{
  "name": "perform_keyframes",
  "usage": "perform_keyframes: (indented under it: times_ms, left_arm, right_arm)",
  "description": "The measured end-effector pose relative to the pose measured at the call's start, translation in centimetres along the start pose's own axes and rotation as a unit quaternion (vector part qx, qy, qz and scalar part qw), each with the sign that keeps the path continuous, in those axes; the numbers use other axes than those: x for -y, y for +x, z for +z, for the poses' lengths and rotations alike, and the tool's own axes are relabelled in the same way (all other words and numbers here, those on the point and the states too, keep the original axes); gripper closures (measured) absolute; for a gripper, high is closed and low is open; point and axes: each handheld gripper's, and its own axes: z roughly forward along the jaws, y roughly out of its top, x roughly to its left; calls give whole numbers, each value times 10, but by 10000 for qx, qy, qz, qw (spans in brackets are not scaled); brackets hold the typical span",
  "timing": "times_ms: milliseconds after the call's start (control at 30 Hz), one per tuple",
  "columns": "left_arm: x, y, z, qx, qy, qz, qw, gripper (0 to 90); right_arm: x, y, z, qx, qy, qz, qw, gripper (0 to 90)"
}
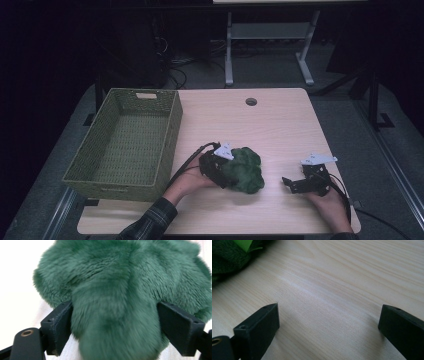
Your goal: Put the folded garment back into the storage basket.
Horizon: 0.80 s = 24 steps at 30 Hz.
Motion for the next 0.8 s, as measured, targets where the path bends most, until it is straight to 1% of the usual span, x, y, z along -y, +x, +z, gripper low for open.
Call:
perform_keyframes:
  times_ms: [33, 67, 200, 267, 333, 433, 467, 500, 533, 567, 633, 667, 733, 800]
  left_arm:
    - [0, 0, 3, -2, 55, 36, 10000, 146]
    - [1, -1, 5, -10, 80, 28, 10000, 142]
    - [4, 0, 9, 24, 35, -16, 10000, 140]
    - [5, 0, 10, 25, 78, 25, 10000, 141]
    - [7, 0, 12, 32, 97, 10, 9999, 141]
    - [8, 0, 15, 36, 73, 9, 10000, 142]
    - [9, 0, 14, 38, 74, 53, 10000, 143]
    - [9, 0, 14, 38, 74, 53, 10000, 146]
    - [9, 0, 14, 30, 103, 114, 9999, 148]
    - [10, -1, 14, -5, 32, 125, 9999, 155]
    - [11, -1, 13, 10, -12, 183, 9998, 202]
    - [11, -2, 13, 22, -51, 167, 9998, 228]
    - [11, -3, 12, 53, -40, 205, 9998, 282]
    - [10, -4, 11, 88, -42, 229, 9997, 364]
  right_arm:
    - [0, 0, 0, -2, 2, 2, 10000, 31]
    - [0, 0, 0, -2, 3, 2, 10000, 31]
    - [0, 0, 0, -1, 2, 4, 10000, 31]
    - [0, 0, 0, -1, 2, 2, 10000, 31]
    - [0, 0, 0, -1, 3, 2, 10000, 31]
    - [0, 0, 0, -1, 3, 3, 10000, 31]
    - [0, 0, 0, 0, 2, 2, 10000, 31]
    - [0, 0, 0, -1, 3, 3, 10000, 31]
    - [0, 0, 0, 0, 2, 1, 10000, 31]
    - [0, 0, 0, 0, 1, 5, 10000, 31]
    - [0, 0, 0, 2, -2, 4, 10000, 31]
    - [0, 0, 0, 3, -2, 4, 10000, 31]
    - [0, 0, 0, 4, -2, 5, 10000, 31]
    - [0, 0, 0, 4, -1, 4, 10000, 31]
